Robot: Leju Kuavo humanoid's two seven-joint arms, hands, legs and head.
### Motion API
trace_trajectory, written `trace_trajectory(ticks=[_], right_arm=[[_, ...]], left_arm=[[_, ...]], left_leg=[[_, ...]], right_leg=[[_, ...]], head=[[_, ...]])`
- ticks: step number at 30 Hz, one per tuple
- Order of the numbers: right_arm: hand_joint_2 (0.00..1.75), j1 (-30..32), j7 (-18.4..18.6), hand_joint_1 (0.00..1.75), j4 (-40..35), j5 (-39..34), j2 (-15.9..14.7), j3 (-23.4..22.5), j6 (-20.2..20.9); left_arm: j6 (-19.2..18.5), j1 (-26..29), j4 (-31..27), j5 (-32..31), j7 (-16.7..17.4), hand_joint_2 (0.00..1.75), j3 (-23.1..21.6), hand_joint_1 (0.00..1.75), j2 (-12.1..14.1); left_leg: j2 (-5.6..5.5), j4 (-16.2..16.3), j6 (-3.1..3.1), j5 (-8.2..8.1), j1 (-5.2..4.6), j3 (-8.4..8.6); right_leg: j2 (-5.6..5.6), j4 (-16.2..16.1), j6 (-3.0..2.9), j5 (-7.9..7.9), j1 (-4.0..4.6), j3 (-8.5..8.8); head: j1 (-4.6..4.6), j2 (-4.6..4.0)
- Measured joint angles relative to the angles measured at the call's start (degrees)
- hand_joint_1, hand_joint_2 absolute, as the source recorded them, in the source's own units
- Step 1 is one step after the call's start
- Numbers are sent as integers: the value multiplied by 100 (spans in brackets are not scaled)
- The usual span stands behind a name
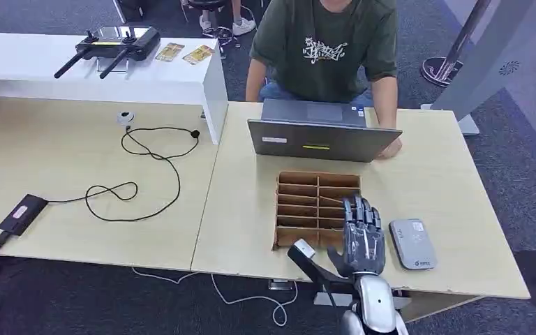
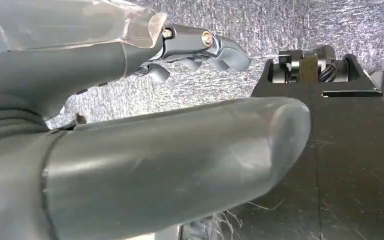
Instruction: Pass the card to the sensor for recognition and then transmit it.
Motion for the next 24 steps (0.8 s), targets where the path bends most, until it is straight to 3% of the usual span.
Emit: trace_trajectory(ticks=[15, 20, 24], right_arm=[[175, 424, 907, 0, -847, 0, -468, 277, 579], [175, 650, 970, 0, -1198, 0, -597, 372, 577], [175, 745, 795, 0, -1336, 0, -616, 415, 531]], left_arm=[[179, 33, 0, 37, -44, 0, 0, 0, 50], [227, 70, 0, 46, -46, 0, 0, 0, 61], [243, 97, 0, 63, -59, 0, 0, 0, 61]], left_leg=[[-1, 0, -1, -1, 0, -1], [-1, 0, -2, -2, 0, -1], [0, 0, -2, -2, 0, -1]], right_leg=[[0, -1, 1, -1, 0, -1], [0, -1, 1, -1, 0, -1], [0, 0, 1, -1, 0, -1]], head=[[0, 0], [-2, 0], [0, 0]])
